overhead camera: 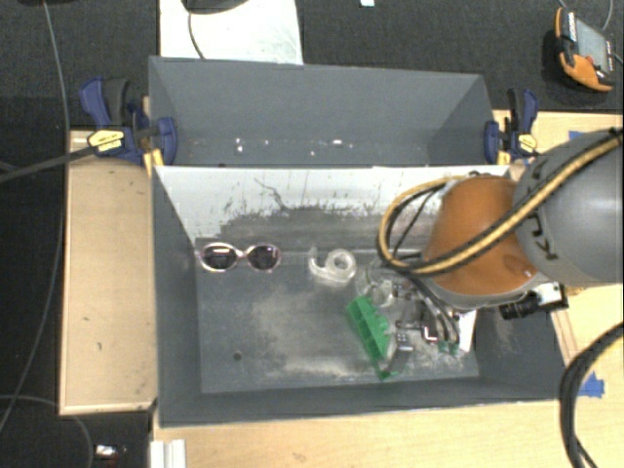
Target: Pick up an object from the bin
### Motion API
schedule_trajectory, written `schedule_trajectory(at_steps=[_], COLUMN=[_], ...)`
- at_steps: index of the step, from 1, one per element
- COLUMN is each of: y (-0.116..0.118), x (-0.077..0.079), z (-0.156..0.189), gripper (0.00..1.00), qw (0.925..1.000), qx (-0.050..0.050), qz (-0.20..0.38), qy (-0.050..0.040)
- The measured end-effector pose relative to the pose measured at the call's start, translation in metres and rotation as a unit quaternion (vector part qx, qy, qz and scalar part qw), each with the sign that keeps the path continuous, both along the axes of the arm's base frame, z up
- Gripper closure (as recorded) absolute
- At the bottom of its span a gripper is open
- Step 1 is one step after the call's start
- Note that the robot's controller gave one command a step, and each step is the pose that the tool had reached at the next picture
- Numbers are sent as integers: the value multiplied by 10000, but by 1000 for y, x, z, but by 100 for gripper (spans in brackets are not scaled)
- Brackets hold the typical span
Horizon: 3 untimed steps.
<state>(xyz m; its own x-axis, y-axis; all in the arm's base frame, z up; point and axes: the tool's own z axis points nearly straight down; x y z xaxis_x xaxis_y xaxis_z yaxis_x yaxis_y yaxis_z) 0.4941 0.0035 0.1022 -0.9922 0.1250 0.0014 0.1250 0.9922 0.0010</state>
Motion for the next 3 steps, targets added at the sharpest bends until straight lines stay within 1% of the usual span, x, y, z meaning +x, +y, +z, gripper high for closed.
schedule_trajectory(at_steps=[1, 2, 3], y=[60, 16, 16], x=[79, 9, 9], z=[-32, -27, -27], gripper=[0, 100, 100], qw=[9949, 9934, 9933], qx=[65, 18, 19], qz=[-994, -1141, -1147], qy=[-154, -105, -105])
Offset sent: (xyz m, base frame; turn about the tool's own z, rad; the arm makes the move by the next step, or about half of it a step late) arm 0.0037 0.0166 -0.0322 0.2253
